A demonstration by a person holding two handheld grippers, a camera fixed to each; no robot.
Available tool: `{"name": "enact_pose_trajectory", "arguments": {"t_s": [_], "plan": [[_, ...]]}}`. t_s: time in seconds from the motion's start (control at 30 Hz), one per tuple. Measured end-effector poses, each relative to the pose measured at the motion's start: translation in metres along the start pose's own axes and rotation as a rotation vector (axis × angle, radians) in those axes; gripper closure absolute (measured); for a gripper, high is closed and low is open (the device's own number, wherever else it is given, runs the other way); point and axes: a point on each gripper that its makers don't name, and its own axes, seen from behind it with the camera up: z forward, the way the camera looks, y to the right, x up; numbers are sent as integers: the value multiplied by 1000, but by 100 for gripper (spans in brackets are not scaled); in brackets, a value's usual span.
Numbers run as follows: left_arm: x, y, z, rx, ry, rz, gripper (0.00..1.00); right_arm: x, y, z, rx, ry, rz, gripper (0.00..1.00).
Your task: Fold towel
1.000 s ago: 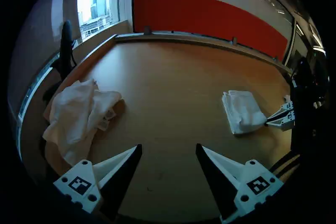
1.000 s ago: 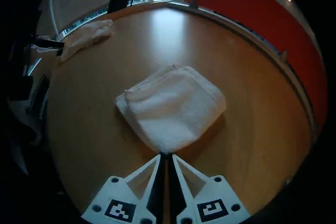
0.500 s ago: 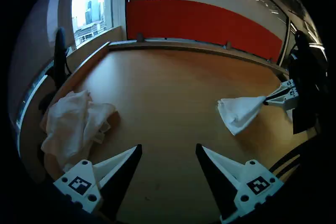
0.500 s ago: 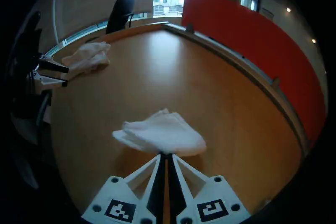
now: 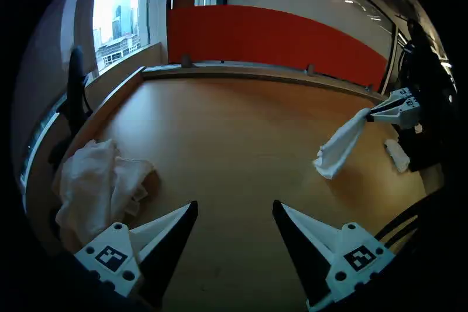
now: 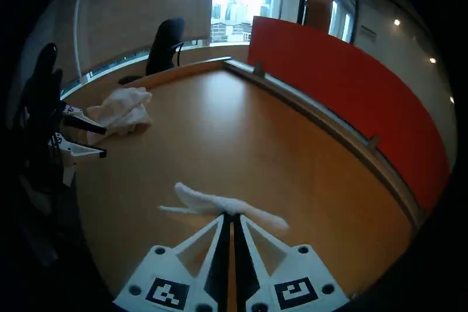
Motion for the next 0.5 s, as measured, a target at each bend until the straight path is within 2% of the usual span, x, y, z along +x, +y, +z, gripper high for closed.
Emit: {"name": "enact_pose_trajectory", "arguments": {"t_s": [0.27,0.5], "plan": [[6,9,4,-23,3,14,5,-7,18,-17,-18,-3,20,96],[10,15,7,-30,3,21,5,-19,48,-37,-39,-12,35,96]]}}
